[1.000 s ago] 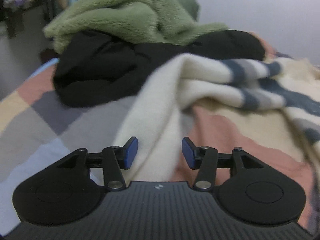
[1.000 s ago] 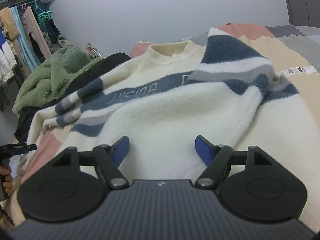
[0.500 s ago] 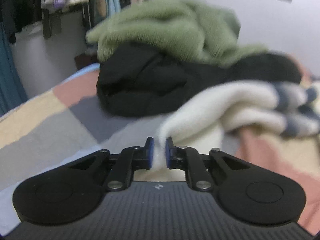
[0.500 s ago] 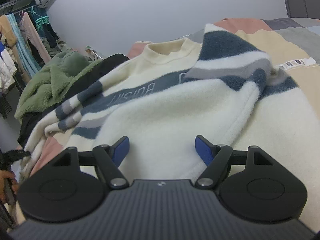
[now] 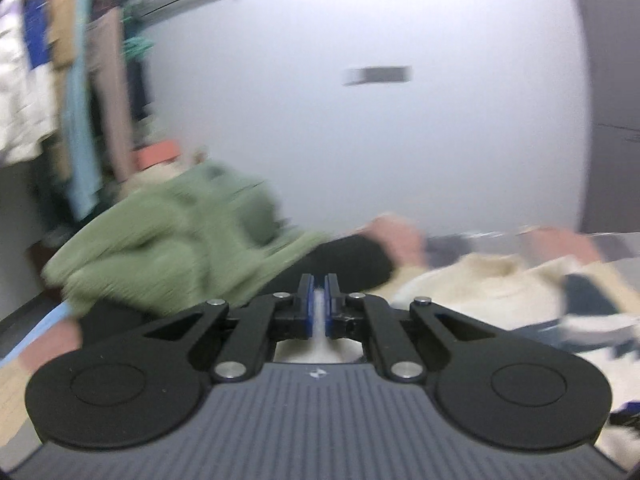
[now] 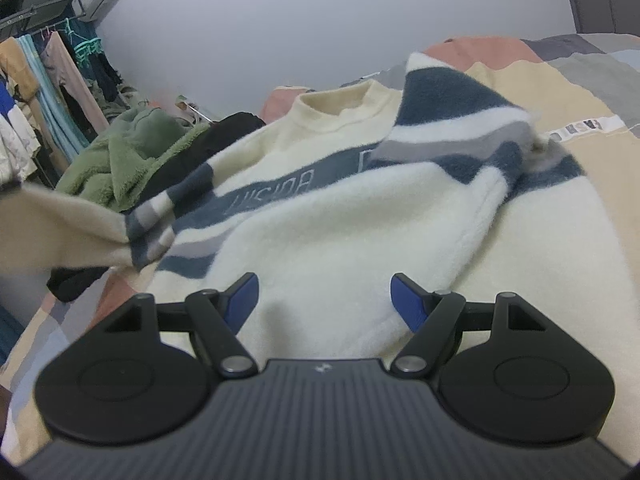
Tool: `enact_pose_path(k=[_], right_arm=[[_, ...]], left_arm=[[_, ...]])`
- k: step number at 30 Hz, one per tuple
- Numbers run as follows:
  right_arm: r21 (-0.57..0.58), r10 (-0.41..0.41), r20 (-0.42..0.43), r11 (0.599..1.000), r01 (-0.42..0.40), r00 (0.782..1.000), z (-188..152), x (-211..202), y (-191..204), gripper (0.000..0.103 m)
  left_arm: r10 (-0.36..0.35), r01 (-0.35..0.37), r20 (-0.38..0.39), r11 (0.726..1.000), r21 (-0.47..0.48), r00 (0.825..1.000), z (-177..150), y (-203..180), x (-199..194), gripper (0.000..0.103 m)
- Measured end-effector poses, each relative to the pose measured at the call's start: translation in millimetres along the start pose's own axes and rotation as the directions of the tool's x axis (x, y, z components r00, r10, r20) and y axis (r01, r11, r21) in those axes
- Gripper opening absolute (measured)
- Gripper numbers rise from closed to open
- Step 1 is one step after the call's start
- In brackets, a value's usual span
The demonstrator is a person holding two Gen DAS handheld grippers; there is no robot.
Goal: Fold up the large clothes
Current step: 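Fold the held sleeve across the body with the left gripper and release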
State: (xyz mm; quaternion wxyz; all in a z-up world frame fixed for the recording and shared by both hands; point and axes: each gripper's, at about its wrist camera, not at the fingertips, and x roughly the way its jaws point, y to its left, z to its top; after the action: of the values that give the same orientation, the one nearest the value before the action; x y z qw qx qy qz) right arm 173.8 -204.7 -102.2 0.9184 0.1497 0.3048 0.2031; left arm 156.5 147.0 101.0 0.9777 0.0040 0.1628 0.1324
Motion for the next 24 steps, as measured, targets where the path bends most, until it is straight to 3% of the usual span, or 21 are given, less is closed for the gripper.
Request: enact_pose_path(k=[3,5,8,11,14,18,21,24], right_arm=[[0.013,0.005,0.011,1.0,-0.005,1.0,2,-8,-2,0.074],[0.024,0.007,0.027,1.0,-0.007,1.0,5,-15,-4,0.074],[0.027,0.008,0.071,1.0,-0.01,0.997,8,-25,-10,0.074],[0.025,-0.019,0.1,1.0,0.016,0.995,11,-31,-19,0.074],[0.065,-0.005,0.09,0.998,-0.001,0.996,11,-31,-30,0.076],[0.112,0.063,0.076,0.991,-0.071,0.995,10,-30,-34,0.076],[0.124,0.15,0.063,0.98,-0.157,0.987,9,-28,-27,0.076],[0.11,0.272,0.02,0.956,-0.273,0.962,4,-24,-14,0.076]], left_arm=[[-0.136,0.136,0.023,0.991,-0.014,0.99,28,-45,-11,0.0],[-0.23,0.231,0.032,0.972,-0.033,0.973,41,-75,-17,0.0],[-0.367,0.367,-0.005,0.93,-0.019,0.93,50,-131,-21,0.0],[-0.451,0.452,-0.042,0.892,0.018,0.892,47,-173,-22,0.0],[-0.465,0.467,-0.076,0.884,0.014,0.882,30,-193,-17,0.0],[-0.451,0.447,-0.142,0.892,-0.063,0.881,-4,-185,-3,0.001],[-0.428,0.409,-0.194,0.903,-0.134,0.883,-34,-168,-4,0.001],[-0.388,0.35,-0.261,0.919,-0.181,0.884,-58,-140,-1,0.001]])
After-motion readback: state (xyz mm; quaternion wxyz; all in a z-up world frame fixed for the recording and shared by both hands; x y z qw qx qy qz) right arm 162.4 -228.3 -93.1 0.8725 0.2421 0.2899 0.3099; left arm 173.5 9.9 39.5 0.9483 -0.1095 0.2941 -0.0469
